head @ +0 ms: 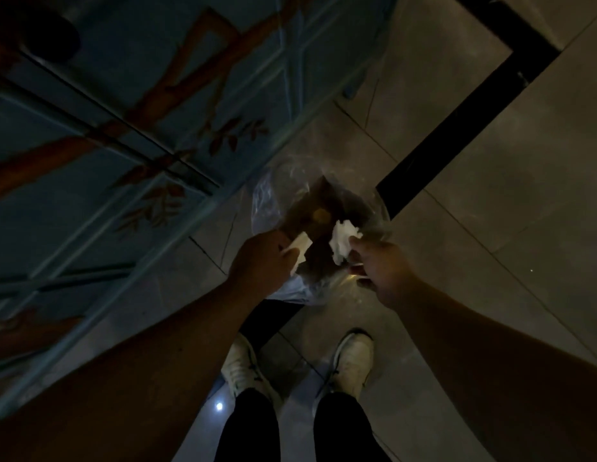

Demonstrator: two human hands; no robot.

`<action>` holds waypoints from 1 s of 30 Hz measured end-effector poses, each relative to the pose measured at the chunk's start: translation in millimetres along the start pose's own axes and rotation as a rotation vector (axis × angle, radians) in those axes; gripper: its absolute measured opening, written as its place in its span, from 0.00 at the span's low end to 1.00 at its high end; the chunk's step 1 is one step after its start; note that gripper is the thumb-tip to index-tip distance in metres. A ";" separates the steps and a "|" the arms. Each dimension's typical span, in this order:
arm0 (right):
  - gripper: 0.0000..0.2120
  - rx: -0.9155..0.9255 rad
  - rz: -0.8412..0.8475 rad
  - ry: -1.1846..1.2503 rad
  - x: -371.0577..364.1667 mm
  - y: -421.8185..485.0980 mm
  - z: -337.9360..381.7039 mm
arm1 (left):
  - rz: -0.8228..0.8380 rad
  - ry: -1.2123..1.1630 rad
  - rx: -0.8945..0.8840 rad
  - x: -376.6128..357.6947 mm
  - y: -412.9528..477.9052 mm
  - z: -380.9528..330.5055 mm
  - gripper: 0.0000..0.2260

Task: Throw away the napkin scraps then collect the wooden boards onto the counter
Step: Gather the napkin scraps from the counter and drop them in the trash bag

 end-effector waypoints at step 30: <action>0.36 1.003 -0.345 -1.189 100.0 -340.1 219.8 | -0.207 0.618 -0.584 253.1 -138.0 -316.1 0.24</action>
Point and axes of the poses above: each hand's wrist, its own y-axis towards the middle knuckle, its own x-axis out of the back of the hand, z = x × y, the point moved 10 cm from there along y, towards the middle knuckle, and after that the axes turned 8 degrees about -x, right-handed, at the moved point
